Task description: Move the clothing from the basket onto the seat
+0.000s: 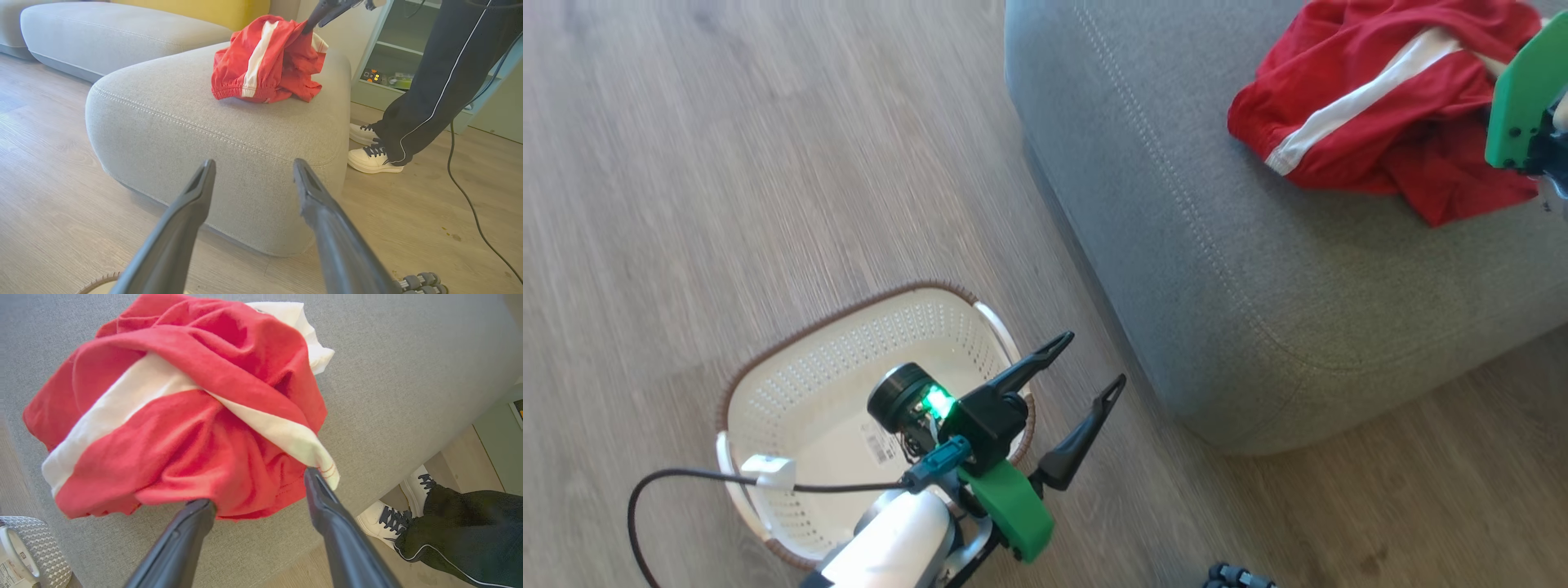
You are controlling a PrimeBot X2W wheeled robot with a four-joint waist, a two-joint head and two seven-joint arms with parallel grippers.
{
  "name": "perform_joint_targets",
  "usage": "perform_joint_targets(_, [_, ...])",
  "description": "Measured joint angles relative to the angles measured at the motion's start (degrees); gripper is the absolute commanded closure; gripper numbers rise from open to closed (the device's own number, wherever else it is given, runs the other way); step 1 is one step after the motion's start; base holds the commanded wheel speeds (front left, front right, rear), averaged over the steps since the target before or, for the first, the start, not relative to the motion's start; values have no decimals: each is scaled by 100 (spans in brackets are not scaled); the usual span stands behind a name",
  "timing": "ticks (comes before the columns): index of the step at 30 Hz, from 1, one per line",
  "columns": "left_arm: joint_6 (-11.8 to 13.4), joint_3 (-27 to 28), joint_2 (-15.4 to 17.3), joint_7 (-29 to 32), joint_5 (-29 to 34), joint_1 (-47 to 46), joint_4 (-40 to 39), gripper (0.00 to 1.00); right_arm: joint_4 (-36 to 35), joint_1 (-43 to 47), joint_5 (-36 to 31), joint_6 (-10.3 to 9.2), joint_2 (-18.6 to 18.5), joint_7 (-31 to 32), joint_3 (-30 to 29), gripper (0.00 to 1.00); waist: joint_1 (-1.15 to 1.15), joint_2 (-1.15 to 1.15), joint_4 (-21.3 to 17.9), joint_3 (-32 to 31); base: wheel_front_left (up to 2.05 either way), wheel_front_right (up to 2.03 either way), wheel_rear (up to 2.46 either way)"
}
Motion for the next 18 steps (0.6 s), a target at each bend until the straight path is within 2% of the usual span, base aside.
perform_joint_targets(8, [0,133,-100,0,-52,91,-10,0,9,-325,1205,0,-334,-456,1069,0,0,0,101,-377,0,0,0])
perform_joint_targets(12, [-1,154,-153,0,-51,252,-9,0,-221,-346,1834,0,-533,-615,1596,0,0,0,155,-546,0,0,0])
perform_joint_targets(15, [-1,167,-182,0,-51,358,-9,0,-732,-318,2426,0,-735,-708,1958,0,0,0,179,-670,0,0,0])
perform_joint_targets(18, [0,200,-224,0,-51,385,-12,0,-1590,-177,3051,0,-1037,-991,2241,0,0,0,216,-778,0,0,0])
